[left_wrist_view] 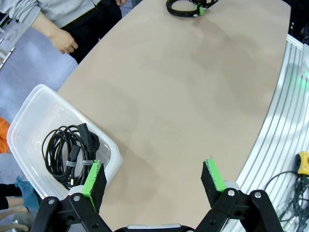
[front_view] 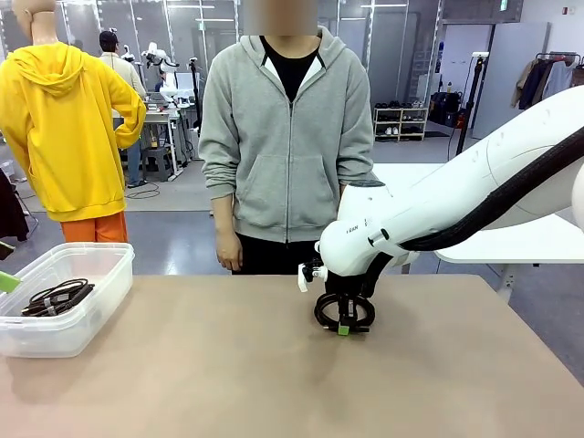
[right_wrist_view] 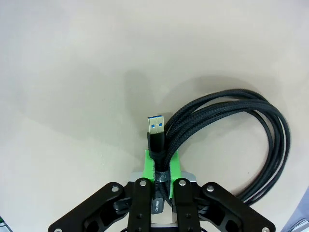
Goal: Organize and store the cables.
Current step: Place the USB Extension Cable into the Organizing box.
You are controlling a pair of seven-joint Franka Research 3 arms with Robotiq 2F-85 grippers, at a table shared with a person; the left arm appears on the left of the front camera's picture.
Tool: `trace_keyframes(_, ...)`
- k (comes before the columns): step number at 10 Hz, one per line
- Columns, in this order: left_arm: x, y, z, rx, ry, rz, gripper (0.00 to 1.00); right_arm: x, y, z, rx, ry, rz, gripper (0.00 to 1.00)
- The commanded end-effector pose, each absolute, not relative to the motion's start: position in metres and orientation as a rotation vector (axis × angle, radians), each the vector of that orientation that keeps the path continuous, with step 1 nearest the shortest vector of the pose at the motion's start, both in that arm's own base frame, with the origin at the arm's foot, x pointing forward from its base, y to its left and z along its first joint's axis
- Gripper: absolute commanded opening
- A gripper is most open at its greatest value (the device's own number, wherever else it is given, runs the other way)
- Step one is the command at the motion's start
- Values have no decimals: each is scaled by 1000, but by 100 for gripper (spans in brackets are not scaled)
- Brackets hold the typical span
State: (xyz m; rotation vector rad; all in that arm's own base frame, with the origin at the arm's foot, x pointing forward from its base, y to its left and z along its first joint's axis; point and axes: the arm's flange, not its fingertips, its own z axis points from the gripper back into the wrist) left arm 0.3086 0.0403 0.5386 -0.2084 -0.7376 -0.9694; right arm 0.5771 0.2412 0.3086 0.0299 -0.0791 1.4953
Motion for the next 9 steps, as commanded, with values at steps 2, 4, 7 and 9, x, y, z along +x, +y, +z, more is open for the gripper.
trace_keyframes(2,308,38,541,-199,-741,-949,100,575,243,369,5,-86,1487,0)
trace_keyframes(4,308,38,541,-199,-741,-949,100,561,250,402,5,-47,1519,4)
trace_keyframes(7,308,38,541,-199,-741,-949,100,524,294,412,52,-44,1565,4)
trace_keyframes(9,308,38,541,-199,-741,-949,100,495,324,404,53,-78,1577,4)
